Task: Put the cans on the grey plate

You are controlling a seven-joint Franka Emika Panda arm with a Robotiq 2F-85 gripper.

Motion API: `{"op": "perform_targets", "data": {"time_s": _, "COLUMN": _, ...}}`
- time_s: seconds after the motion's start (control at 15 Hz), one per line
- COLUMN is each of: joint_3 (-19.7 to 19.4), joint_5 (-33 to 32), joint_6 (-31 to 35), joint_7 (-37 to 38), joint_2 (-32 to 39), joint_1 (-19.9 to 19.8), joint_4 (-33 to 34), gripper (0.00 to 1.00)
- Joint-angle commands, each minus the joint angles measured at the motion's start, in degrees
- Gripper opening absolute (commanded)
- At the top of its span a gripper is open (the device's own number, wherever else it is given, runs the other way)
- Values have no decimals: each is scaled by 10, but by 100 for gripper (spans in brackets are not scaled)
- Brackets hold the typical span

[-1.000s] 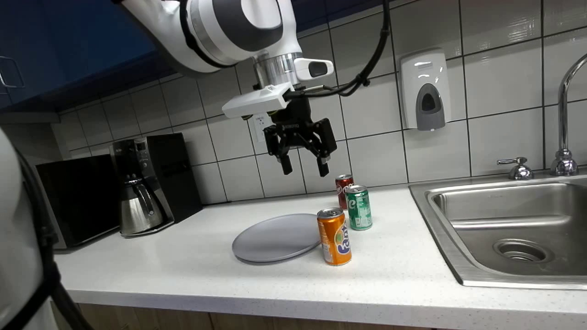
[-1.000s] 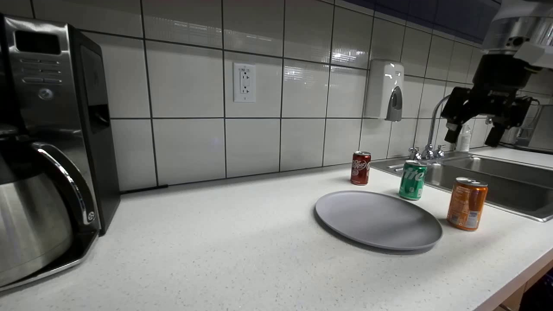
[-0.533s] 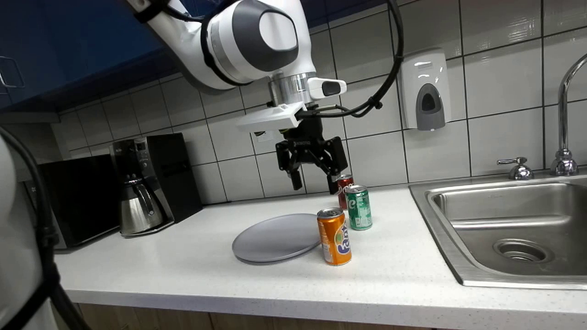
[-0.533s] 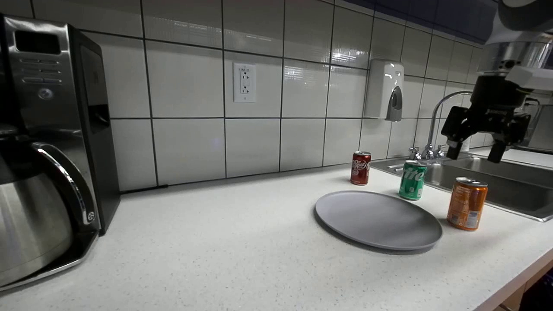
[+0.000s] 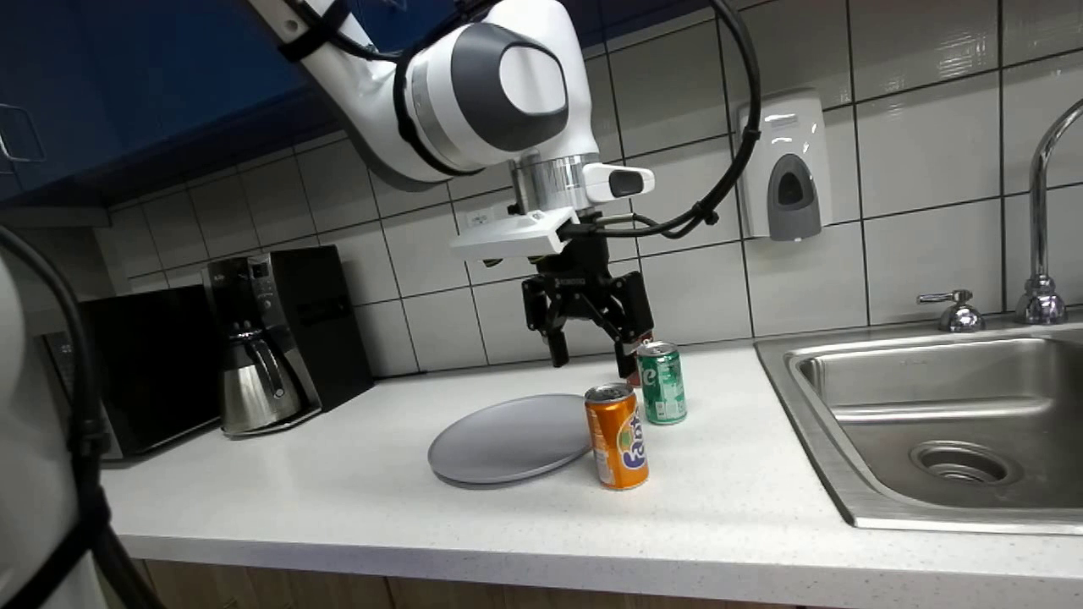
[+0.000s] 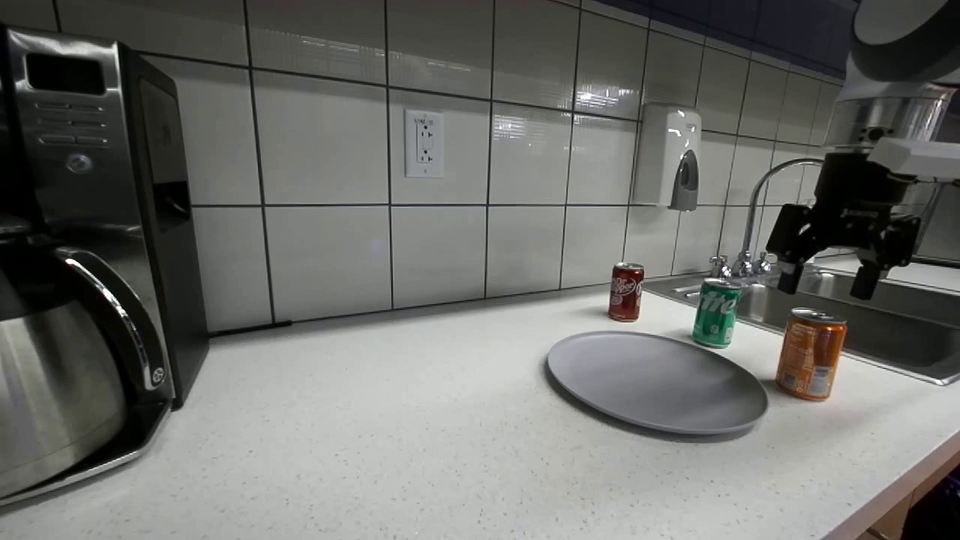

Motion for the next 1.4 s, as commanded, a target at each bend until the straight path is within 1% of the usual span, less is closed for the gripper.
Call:
{"op": "perform_targets", "data": {"time_s": 0.0, "joint_3": 0, "joint_5": -11, "joint_6": 4, "joint_7": 18, "joint_2": 26, "joint_1": -6, "joint_4": 16, "gripper": 100}}
{"op": "perform_targets", "data": {"time_s": 0.4, "joint_3": -2, "joint_5": -11, "joint_6": 7, "joint_7": 18, "joint_2": 59, "joint_1": -3, "joint_4": 28, "gripper": 100}}
{"op": "perform_targets", "data": {"time_s": 0.47, "joint_3": -1, "joint_5": -18, "joint_6": 9, "joint_7": 23, "joint_2": 66, "joint_1": -4, "joint_4": 32, "gripper": 100}}
{"op": "perform_targets", "data": {"time_s": 0.93, "joint_3": 0, "joint_5": -20, "joint_6": 33, "joint_7": 24, "joint_2": 108, "joint_1": 3, "joint_4": 51, "gripper": 100}}
{"op": "perform_targets", "data": {"time_s": 1.33, "joint_3": 0, "joint_5": -12, "joint_6": 35, "joint_7": 22, "joint_2": 122, "joint_1": 11, "joint_4": 55, "gripper": 100}}
